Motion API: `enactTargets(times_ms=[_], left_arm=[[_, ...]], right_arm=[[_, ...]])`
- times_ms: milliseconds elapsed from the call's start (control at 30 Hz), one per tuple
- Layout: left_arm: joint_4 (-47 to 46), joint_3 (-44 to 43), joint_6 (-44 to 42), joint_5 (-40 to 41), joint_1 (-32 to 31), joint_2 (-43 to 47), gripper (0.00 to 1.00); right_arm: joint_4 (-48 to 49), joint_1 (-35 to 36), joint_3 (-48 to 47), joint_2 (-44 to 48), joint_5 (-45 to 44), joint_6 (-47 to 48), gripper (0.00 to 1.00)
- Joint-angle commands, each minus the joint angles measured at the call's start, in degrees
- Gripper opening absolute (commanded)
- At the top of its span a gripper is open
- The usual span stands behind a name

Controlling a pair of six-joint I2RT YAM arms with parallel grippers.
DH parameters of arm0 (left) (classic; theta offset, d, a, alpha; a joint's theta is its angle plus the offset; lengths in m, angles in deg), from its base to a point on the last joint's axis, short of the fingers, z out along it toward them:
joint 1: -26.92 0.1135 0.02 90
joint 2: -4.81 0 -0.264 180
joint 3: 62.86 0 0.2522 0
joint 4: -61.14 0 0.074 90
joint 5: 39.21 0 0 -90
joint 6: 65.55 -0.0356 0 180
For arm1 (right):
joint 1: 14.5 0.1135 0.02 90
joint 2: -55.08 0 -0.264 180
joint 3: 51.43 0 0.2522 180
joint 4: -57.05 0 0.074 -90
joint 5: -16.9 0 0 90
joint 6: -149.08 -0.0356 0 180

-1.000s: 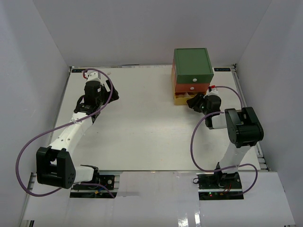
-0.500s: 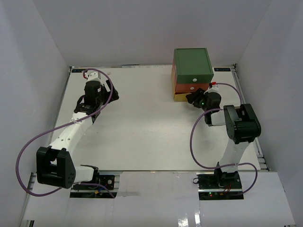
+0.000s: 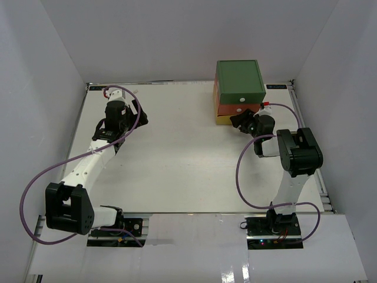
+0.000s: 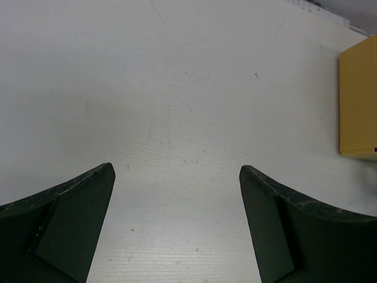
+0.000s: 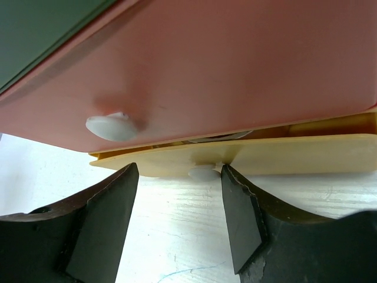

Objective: Sort the stationery into containers
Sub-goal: Close the drawer in the storage box, then reset both arms

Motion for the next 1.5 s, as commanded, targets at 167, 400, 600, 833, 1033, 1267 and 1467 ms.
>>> enactTargets(times_ms=[167, 400, 600, 833, 1033, 1267, 1467], left_arm=[[0.13, -1.79, -0.17, -0.26, 0.24, -0.09, 0.98], [0.13, -1.79, -0.08, -0.35, 0.24, -0.09, 0.98], [0.13, -1.79, -0.17, -0.35, 0.24, 0.34, 0.98], [0.04, -1.79, -0.17, -0.79, 0.24, 1.57, 0.98], [2.67, -4.51, -1.40, -1.31, 0.24, 3.33, 0.98], [14.69, -13.47, -3.51, -6.50, 0.24, 11.57, 0.98], [22.98, -17.35, -5.62, -6.07, 0.15, 20.46, 0.98]], right_arm=[[6.62, -0.59, -2.28, -1.56, 2.06, -0.13, 0.69], [6.89, -0.94, -0.17, 0.90, 1.89, 0.66, 0.71], [1.72, -1.64, 6.50, 10.82, -0.74, 4.52, 0.77], [-17.25, -2.17, 12.49, 33.89, -6.10, 13.73, 0.88], [-48.58, -2.26, 2.93, 53.26, -13.22, 24.20, 0.97], [-71.13, -1.73, -13.51, 70.66, -20.96, 26.24, 0.90], [-77.40, -0.08, -20.12, 80.34, -24.82, 32.65, 0.90]])
